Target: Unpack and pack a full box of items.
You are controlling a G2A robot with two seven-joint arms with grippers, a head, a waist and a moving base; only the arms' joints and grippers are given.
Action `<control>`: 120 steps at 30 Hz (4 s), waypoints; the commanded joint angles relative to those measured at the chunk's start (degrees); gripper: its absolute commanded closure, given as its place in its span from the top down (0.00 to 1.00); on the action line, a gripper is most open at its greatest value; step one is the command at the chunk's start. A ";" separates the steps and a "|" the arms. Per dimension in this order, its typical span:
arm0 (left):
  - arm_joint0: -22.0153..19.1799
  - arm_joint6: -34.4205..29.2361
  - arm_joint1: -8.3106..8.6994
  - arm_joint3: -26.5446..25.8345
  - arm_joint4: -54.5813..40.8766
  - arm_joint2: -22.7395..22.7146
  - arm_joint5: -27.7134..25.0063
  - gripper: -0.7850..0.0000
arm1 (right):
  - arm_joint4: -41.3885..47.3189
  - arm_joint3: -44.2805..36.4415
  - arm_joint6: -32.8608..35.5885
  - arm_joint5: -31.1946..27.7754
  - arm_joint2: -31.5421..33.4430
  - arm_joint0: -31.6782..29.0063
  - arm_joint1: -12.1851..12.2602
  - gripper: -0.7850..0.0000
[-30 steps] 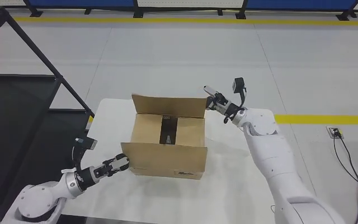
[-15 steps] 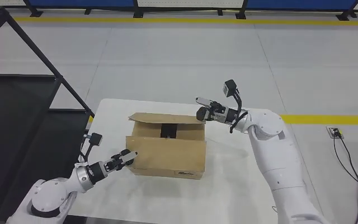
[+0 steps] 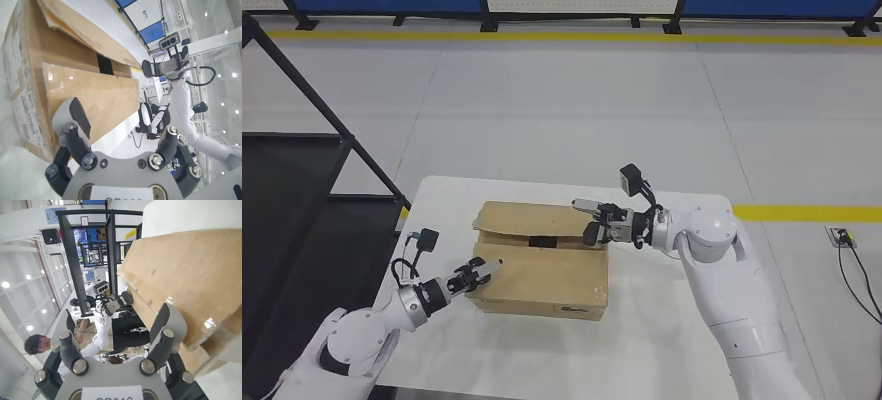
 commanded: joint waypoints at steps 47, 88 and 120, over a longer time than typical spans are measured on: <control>-10.87 9.98 -5.17 15.10 -5.89 6.25 -1.61 1.00 | 6.81 -5.24 -8.14 -12.24 -0.34 -9.99 3.54 1.00; -9.43 9.48 -6.77 12.93 -2.98 4.53 -0.38 1.00 | 6.34 -3.97 -54.60 -26.99 -2.41 -29.25 2.78 1.00; -8.69 8.83 -7.82 12.63 -2.28 3.04 -0.11 1.00 | 6.54 -16.55 -56.16 -42.40 -0.52 -32.59 2.58 1.00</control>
